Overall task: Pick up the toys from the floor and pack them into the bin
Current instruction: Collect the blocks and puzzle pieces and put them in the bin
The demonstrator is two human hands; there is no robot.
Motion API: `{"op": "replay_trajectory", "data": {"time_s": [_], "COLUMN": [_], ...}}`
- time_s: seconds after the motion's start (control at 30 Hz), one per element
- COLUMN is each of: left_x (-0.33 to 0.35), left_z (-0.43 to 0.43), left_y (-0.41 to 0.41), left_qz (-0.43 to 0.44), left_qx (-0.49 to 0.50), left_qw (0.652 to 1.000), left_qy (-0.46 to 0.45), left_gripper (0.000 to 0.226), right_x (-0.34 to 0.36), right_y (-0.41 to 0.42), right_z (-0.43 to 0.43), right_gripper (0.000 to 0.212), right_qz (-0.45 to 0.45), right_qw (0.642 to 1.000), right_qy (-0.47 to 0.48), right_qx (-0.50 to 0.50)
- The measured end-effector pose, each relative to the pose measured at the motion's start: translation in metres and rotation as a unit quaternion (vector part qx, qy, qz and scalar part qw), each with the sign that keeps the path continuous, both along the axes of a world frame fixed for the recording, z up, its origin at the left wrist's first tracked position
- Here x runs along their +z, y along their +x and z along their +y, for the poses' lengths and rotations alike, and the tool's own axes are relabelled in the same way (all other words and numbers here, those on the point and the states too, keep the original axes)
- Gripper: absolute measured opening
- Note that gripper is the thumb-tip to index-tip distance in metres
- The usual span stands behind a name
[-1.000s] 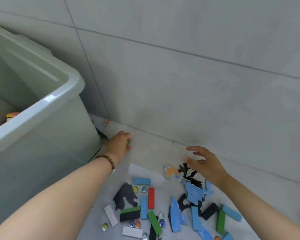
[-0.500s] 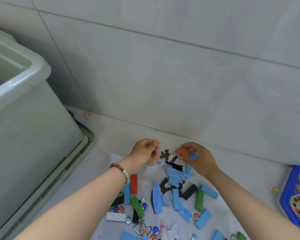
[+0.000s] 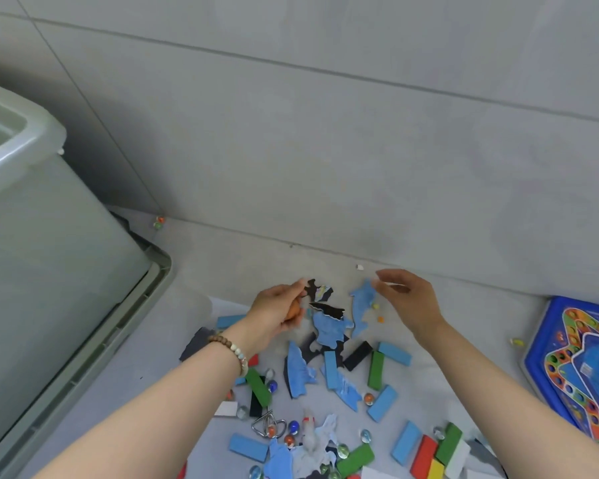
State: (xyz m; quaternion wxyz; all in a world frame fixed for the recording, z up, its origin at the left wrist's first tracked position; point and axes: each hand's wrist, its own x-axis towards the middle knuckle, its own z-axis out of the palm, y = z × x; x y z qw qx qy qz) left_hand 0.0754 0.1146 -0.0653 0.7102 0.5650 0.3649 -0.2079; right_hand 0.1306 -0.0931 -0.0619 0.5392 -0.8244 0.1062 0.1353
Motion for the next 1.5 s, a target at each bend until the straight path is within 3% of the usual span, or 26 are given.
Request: {"op": "replay_trajectory", "data": {"time_s": [0.13,0.3,0.5,0.6,0.7,0.9,1.0,1.13,1.27,1.5], "left_x": [-0.010,-0.012,-0.028,-0.034,-0.035,-0.007,0.011,0.023,0.020,0.023], "left_z": [0.006,-0.004,-0.010,-0.013,-0.014,-0.002,0.010,0.015,0.011,0.018], "left_y": [-0.007,-0.010,-0.012,-0.011,-0.012,-0.015,-0.022,-0.044,-0.075,-0.130], "left_qz": [-0.039,-0.068,-0.090,-0.105,-0.103,-0.075,-0.073,-0.060,-0.030,-0.016], "left_qx": [-0.018,-0.072,-0.125,-0.134,-0.134,-0.040,-0.010,0.018,0.043,0.023], "left_qw": [0.990,0.982,0.960,0.949,0.944,0.992,0.997,0.997,0.992,0.998], "left_qy": [0.135,0.160,0.234,0.264,0.284,0.090,0.019,-0.055,-0.115,-0.061], "left_gripper": [0.020,0.005,0.015,0.014,0.012,0.014,0.015,0.011,0.013,0.021], "right_x": [-0.021,-0.036,-0.042,-0.040,-0.031,-0.008,0.001,0.008,0.005,-0.017], "right_y": [-0.010,-0.023,-0.025,-0.025,-0.028,-0.035,-0.039,-0.052,-0.082,-0.125], "right_z": [-0.016,-0.008,-0.010,-0.010,-0.007,0.008,0.018,0.013,-0.013,-0.034], "right_gripper": [0.027,0.023,0.014,0.013,0.009,0.013,0.019,0.017,0.014,0.016], "right_qz": [0.037,-0.006,-0.017,-0.013,0.016,0.198,0.251,0.246,0.158,0.039], "right_qw": [0.997,0.995,0.995,0.998,0.999,0.933,0.903,0.942,0.973,0.964], "right_qy": [-0.067,-0.092,-0.093,-0.068,0.021,0.297,0.348,0.201,0.003,-0.163], "right_qx": [0.028,0.048,0.022,0.009,-0.039,-0.054,-0.007,0.109,0.168,0.207]}}
